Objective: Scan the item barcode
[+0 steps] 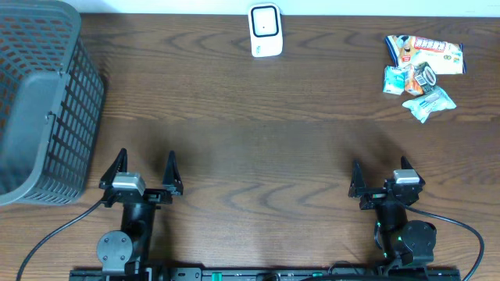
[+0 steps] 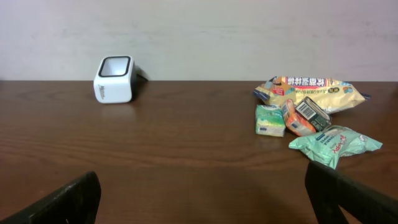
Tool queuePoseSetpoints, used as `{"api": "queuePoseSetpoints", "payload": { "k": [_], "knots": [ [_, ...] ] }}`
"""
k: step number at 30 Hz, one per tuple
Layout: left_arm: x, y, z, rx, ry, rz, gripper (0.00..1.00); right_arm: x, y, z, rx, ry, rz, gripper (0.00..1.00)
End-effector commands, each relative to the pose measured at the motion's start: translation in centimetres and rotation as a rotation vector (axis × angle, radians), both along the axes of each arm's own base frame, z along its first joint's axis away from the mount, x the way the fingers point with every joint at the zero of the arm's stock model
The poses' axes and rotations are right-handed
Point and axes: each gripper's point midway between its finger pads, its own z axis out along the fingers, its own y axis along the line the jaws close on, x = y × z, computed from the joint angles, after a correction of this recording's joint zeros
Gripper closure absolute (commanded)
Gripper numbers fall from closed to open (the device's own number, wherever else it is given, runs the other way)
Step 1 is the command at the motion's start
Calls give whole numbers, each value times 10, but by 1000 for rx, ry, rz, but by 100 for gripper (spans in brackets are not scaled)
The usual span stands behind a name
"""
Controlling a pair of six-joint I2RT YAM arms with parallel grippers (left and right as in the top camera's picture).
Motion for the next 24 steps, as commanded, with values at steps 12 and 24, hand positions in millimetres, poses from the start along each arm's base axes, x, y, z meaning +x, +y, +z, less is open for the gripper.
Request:
{"api": "queuePoseSetpoints", "payload": {
  "k": [12, 24],
  "knots": [
    [4, -5, -43, 114, 113, -21, 3, -1, 2, 0, -11, -1, 8, 1],
    [2, 4, -80, 87, 267, 22, 2, -1, 2, 0, -11, -1, 8, 1]
  ]
}}
